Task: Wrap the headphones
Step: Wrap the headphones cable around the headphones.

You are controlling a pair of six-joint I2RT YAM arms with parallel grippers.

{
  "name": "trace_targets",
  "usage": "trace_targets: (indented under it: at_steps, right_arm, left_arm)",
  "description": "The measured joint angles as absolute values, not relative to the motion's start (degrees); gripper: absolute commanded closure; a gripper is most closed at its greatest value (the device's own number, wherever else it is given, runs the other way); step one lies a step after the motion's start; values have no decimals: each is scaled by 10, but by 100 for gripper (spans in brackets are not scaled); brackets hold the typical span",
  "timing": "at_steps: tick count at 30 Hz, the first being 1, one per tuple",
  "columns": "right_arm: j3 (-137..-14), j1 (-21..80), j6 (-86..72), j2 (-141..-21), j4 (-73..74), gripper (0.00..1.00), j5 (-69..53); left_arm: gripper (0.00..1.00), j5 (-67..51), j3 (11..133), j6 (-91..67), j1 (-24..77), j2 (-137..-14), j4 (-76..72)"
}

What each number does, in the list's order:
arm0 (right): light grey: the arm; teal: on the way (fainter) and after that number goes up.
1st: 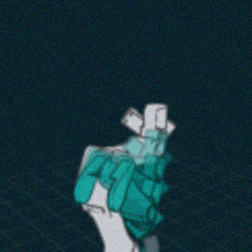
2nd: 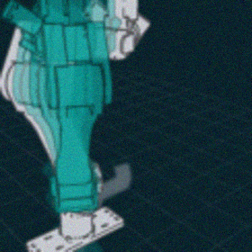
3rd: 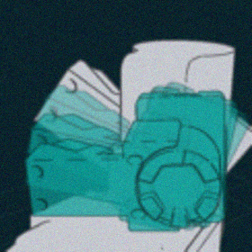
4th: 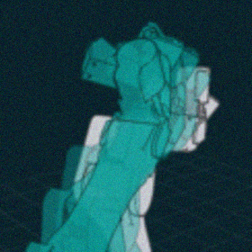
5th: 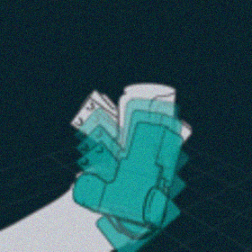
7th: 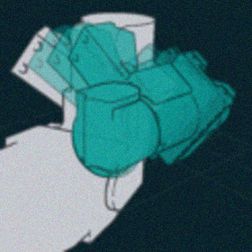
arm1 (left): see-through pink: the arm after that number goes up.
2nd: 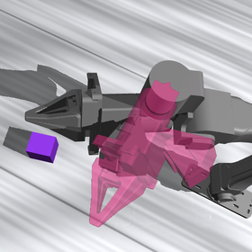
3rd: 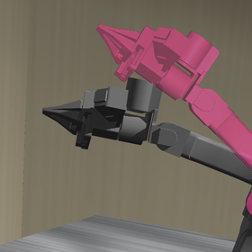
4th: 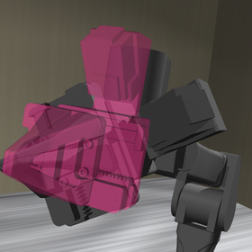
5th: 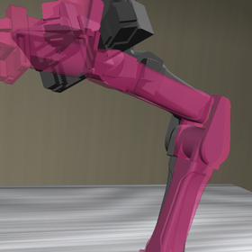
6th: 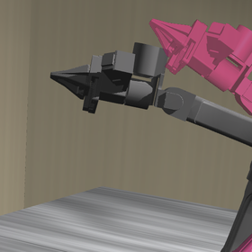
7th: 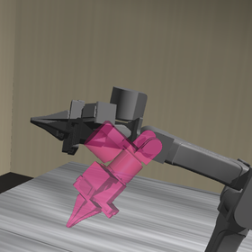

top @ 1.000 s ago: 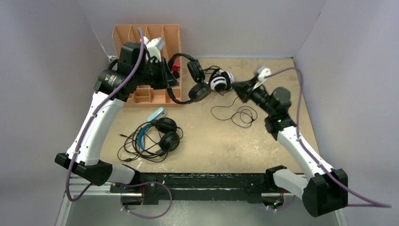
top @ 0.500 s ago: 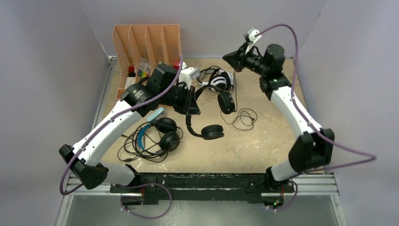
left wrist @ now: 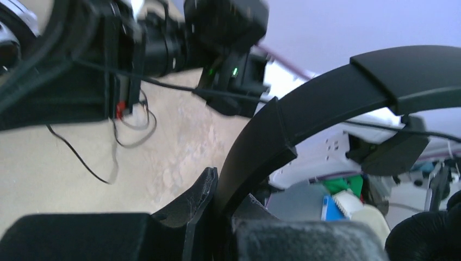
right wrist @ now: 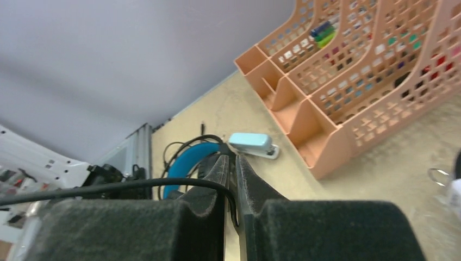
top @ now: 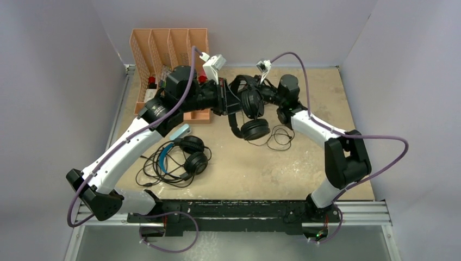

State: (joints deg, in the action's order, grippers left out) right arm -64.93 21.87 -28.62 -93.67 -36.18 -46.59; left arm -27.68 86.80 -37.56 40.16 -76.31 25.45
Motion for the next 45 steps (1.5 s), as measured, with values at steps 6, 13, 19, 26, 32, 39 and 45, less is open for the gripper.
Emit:
trace_targets:
  at_steps: [6,13,19,26,32,39,45]
  right_arm:
    - [-538,225,-469,-981,-644,96,-482]
    - [-454,239,-526,-964,-737,100,-481]
    - [-434,274,-444,-868,-648,100,-460]
    - [-443,290,-380,-859,-538,100,-432]
    - [-466,258,-326,-840,-366,100,-366]
    - [-516,138,-287,-853,-255,100,-335]
    - [-569,237,-255,-901,-218,100,-320]
  left_arm:
    - [100,-144,914,-415,402,-763,236]
    - [100,80,1014,-412,402,-765,297]
    - [100,215,1054,-409,402,-769,336]
    - [100,254,1055,-416,402,-789,358]
    - [100,220,1054,-418,399,-790,369]
    - [100,-15,967,-453,342,-748,321]
    - [100,-181,921,-536,316,-760,201]
